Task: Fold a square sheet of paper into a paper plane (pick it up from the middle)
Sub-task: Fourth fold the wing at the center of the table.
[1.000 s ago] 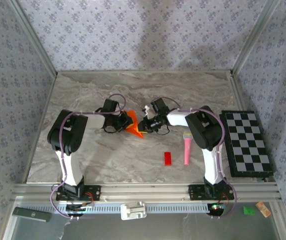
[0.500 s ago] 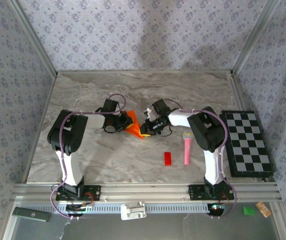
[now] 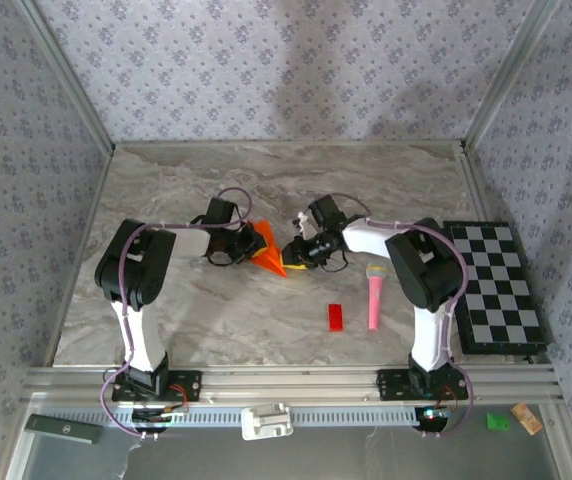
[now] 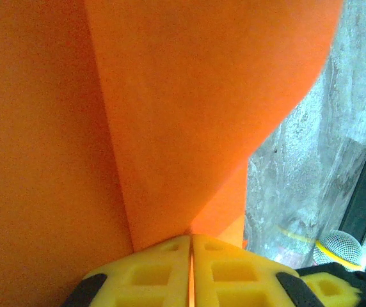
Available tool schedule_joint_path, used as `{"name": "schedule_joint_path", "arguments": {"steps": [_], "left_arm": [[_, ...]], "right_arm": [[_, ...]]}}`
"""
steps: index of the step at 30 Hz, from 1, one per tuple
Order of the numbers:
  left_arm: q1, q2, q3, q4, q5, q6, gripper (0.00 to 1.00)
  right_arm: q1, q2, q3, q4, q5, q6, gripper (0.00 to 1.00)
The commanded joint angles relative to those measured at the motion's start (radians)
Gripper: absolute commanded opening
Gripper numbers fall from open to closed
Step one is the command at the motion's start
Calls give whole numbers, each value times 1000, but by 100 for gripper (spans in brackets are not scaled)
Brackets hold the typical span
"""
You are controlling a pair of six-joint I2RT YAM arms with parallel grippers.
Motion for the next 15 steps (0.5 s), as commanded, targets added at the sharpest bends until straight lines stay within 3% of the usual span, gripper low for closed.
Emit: {"name": "schedule_joint_path", "arguments": {"steps": [1,15], "left_arm": [[7,25,7,-69,-28,11,10],[7,18,6,-64,-22,7,11]], "right_arm": [[-8,-52,-2,-12,55,3,30],[32,91,166,-86,82,-20,26]]}}
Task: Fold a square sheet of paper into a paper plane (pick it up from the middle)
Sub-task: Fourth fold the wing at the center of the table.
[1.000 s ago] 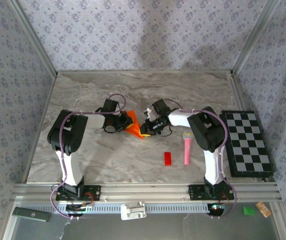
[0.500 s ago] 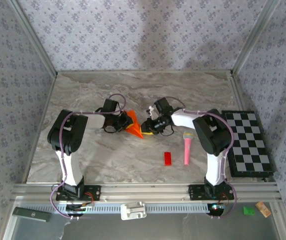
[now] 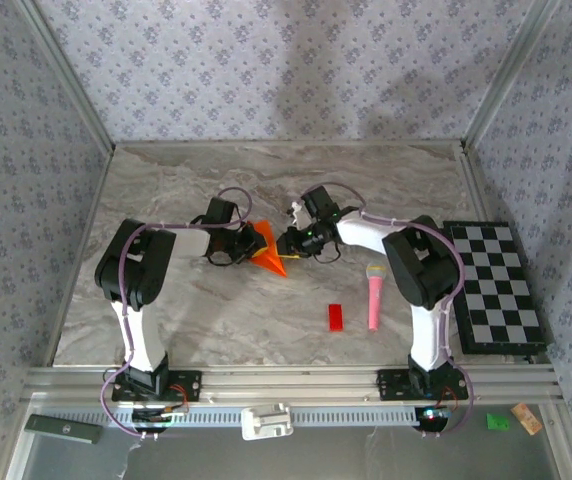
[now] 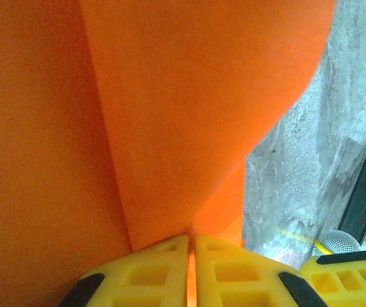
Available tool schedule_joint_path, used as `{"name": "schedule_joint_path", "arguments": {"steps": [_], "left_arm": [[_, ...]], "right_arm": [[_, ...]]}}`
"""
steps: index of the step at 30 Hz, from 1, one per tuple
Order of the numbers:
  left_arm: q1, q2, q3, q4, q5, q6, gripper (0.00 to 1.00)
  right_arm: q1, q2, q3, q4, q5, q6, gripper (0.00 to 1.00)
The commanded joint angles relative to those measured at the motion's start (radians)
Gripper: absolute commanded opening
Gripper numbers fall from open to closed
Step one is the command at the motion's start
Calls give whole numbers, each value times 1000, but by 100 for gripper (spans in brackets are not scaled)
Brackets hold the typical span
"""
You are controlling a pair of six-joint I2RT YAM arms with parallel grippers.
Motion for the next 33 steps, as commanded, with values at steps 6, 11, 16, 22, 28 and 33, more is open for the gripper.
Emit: {"name": "schedule_joint_path", "arguments": {"steps": [6,11,16,22,28,33], "left_arm": [[7,22,11,-74,-23,5,11],[7,25,18,-91,-25,2,10],[7,27,27,-110,-30,2,10],[7,36,33,-122,-32,-1,9],[6,37,33,-126,-31,-2,10],[7,41,33,-128,-32,-2,9]], "right_arm": [[18,-13,11,-26,41,-25,19],[40,-90,-13,-47,124,-62,19],[82,-71,5,-93,127,-86,14],[101,-37,5,-92,124,-76,11],[104,1,14,-110,127,-80,10],[102,17,14,-117,129,-80,10]]}}
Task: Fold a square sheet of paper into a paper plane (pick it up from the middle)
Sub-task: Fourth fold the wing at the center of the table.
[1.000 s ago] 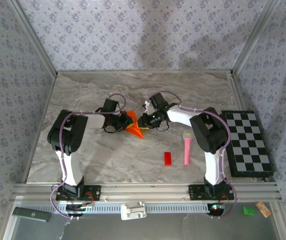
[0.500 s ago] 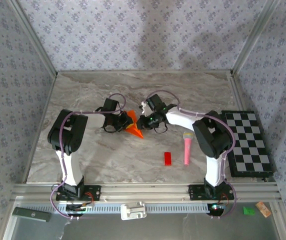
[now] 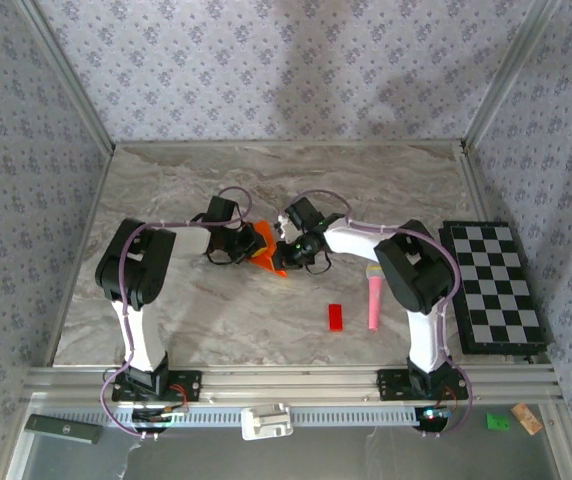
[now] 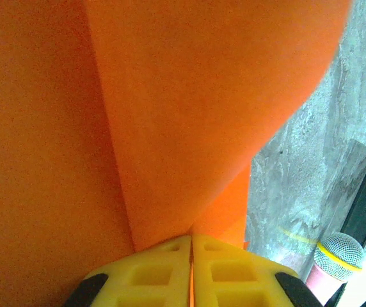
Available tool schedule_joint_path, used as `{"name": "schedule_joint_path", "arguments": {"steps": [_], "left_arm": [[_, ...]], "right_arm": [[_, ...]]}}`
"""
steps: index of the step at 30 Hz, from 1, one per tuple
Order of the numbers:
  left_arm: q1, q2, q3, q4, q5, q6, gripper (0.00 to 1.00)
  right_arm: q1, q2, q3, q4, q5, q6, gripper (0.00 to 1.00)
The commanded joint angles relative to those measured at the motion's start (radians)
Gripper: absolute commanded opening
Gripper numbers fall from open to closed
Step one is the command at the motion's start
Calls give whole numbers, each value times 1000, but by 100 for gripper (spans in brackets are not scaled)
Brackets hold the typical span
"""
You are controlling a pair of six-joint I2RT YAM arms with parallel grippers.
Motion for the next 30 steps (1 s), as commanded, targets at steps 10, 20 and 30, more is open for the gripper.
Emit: {"name": "schedule_joint_path", "arguments": {"steps": [10,20,30], "left_arm": [[7,46,9,-89,-35,-1,9],[7,50,11,-127,-66,0,8],[12,69,29,-213,-121,16,7]], "right_arm": [[-5,48,9,-41,13,-18,9],[-11,48,-22,-48,-22,-15,9],[-21,-32,-218,16,-80,17,9]]}}
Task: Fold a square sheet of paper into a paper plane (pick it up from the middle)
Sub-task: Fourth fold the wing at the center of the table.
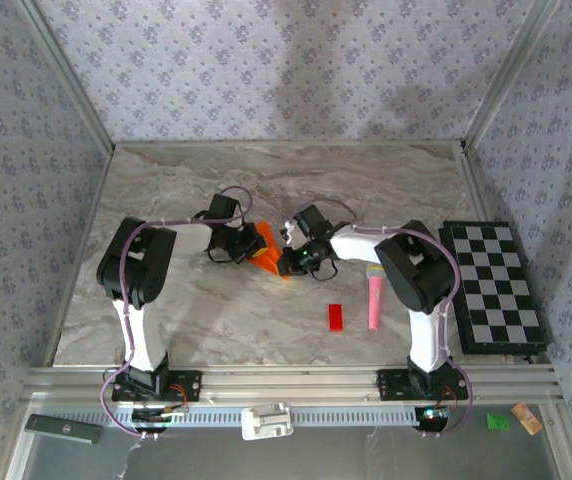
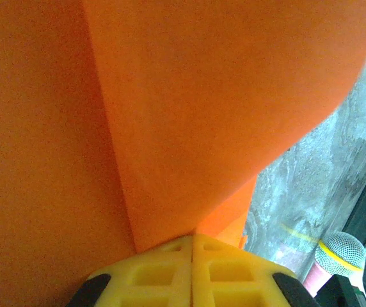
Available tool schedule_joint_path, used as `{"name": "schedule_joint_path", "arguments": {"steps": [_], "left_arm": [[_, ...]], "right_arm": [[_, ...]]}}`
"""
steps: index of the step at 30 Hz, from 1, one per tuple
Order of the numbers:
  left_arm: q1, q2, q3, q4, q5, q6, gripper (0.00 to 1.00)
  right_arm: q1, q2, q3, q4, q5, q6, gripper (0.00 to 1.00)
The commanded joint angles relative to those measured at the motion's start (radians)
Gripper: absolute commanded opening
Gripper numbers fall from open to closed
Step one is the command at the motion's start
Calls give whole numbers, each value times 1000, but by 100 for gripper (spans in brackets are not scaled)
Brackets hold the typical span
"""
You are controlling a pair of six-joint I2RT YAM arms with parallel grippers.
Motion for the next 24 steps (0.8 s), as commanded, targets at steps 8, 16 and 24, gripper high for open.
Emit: {"name": "schedule_joint_path", "arguments": {"steps": [8,16,24], "left_arm": [[13,57,-10,-119,-99,16,7],[4,60,1,-96,-70,3,7],[4,58,8,-91,-56,-6,8]], "right_arm": [[-19,-132,-99,-119,1,7,8],[-7,-103,53,-138,90,-23,7],[16,19,165,-157,101,-31,5]]}}
